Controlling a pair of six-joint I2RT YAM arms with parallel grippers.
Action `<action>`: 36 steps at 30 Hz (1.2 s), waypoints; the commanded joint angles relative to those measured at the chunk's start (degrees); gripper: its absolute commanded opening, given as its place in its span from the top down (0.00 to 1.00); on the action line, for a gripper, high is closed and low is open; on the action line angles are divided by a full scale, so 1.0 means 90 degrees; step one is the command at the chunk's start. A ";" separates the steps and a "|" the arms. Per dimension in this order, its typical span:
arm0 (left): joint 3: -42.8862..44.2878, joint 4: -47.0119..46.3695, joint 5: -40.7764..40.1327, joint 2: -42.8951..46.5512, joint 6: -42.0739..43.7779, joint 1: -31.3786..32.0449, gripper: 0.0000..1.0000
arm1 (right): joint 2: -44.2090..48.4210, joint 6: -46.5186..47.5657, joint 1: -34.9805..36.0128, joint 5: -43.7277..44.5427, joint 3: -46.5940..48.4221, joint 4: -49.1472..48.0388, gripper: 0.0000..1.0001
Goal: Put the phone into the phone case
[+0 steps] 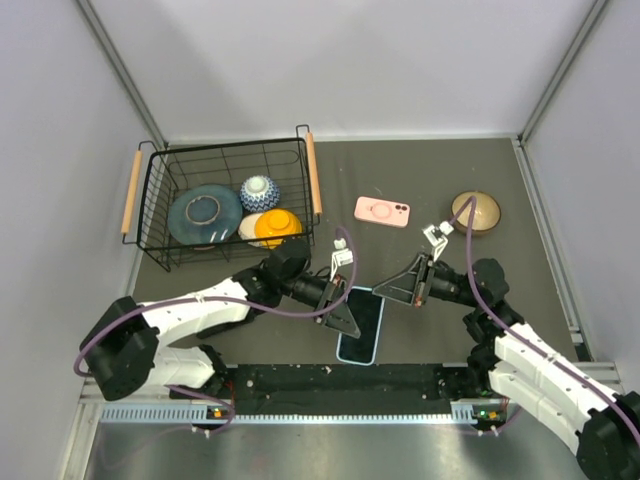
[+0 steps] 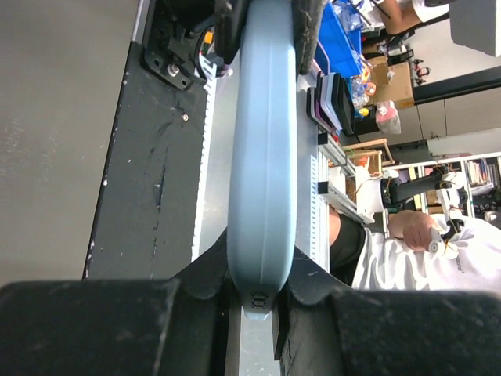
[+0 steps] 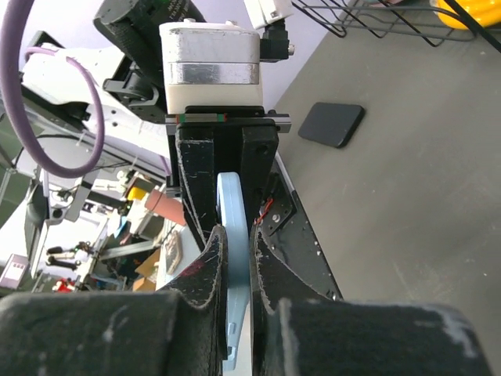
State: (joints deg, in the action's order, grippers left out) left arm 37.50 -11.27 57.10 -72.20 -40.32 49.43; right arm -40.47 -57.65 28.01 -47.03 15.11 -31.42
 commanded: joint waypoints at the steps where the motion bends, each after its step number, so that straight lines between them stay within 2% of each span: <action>1: 0.0384 0.0927 -0.0874 -0.0287 0.0279 -0.0072 1.00 | 0.0239 0.0281 0.0110 0.0078 0.0693 0.0713 1.00; 3: 0.0540 0.1280 -0.1246 -0.0366 0.0455 -0.0072 1.00 | 0.0258 0.0399 0.0120 0.0312 0.0810 0.1174 1.00; 6: 0.0560 0.1379 -0.1208 -0.0434 0.0349 -0.0072 1.00 | 0.0239 0.0351 0.0120 0.0557 0.0870 0.1343 1.00; 10: 0.0638 0.1331 -0.1238 -0.0454 0.0300 -0.0072 1.00 | 0.0170 -0.0478 0.0120 0.0752 0.0567 0.0837 0.83; 12: 0.0619 0.1088 -0.1043 -0.0425 0.0261 -0.0072 1.00 | 0.0151 -0.0800 0.0120 0.0704 0.0324 0.0133 0.79; 13: 0.0609 0.0999 -0.0974 -0.0367 0.0241 -0.0072 1.00 | 0.0151 -0.0792 0.0120 0.0684 0.0265 0.0025 0.71; 16: 0.0424 0.0394 -0.0779 -0.0123 -0.0041 -0.0072 1.00 | 0.0238 -0.0675 0.0110 0.0587 0.0079 -0.0015 0.59; 19: 0.0316 0.0061 -0.0759 0.0082 -0.0227 -0.0072 1.00 | 0.0346 -0.0704 0.0120 0.0489 -0.0204 -0.0229 0.52; 26: 0.0131 -0.0525 -0.0681 0.0230 -0.0559 -0.0072 1.00 | 0.0502 -0.0762 0.0120 0.0469 -0.0546 -0.0259 0.53; 32: 0.0072 -0.0837 -0.0505 0.0093 -0.0696 -0.0072 1.00 | 0.0405 -0.0978 0.0120 0.0586 -0.0722 -0.0893 0.54; 35: -0.0006 -0.1082 -0.0505 0.0112 -0.0823 -0.0072 1.00 | 0.0288 -0.1104 0.0120 0.0684 -0.0722 -0.1418 0.67; 36: 0.0004 -0.1092 -0.0514 0.0132 -0.0833 -0.0072 1.00 | 0.0171 -0.1172 0.0111 0.0674 -0.0684 -0.1527 0.78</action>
State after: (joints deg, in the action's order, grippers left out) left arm 37.36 -13.28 50.41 -72.47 -45.87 48.99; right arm -37.23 -66.35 28.38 -41.78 8.54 -35.42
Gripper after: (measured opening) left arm 0.196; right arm 0.358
